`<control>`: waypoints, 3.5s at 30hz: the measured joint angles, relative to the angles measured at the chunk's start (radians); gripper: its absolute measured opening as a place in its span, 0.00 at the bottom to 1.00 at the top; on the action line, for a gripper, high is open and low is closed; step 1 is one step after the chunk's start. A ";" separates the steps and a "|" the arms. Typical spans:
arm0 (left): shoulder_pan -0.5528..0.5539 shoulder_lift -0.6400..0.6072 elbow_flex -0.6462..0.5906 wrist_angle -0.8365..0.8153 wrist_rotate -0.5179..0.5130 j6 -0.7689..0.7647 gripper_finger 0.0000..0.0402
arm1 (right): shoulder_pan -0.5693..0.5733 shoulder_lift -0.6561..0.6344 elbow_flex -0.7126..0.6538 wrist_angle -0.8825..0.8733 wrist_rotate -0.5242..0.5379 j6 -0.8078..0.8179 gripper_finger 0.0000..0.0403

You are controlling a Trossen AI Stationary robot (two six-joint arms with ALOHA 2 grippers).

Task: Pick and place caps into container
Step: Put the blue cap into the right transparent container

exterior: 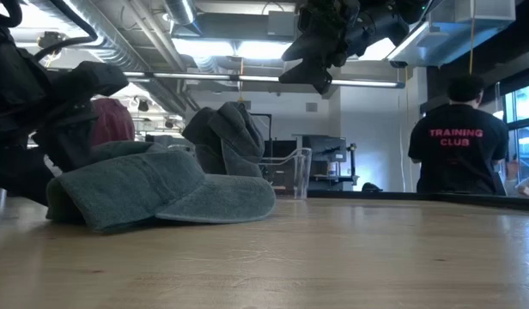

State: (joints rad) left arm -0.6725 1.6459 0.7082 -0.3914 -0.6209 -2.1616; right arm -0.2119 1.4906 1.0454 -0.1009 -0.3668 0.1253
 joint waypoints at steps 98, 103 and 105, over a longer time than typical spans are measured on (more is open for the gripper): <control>1.460 0.382 1.442 -0.611 1.054 2.463 0.06 | -0.110 -0.275 0.000 -0.382 0.073 0.027 0.58; 1.433 0.382 1.442 -0.589 1.058 2.577 0.06 | -0.110 -0.275 0.000 -0.382 0.082 0.026 0.58; 1.418 0.381 1.442 -0.564 1.058 2.616 0.06 | -0.110 -0.275 0.000 -0.382 0.111 0.027 0.58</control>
State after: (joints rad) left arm 0.7453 2.0265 2.1502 -0.9558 0.4374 0.4542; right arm -0.3219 1.2156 1.0454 -0.4831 -0.2562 0.1524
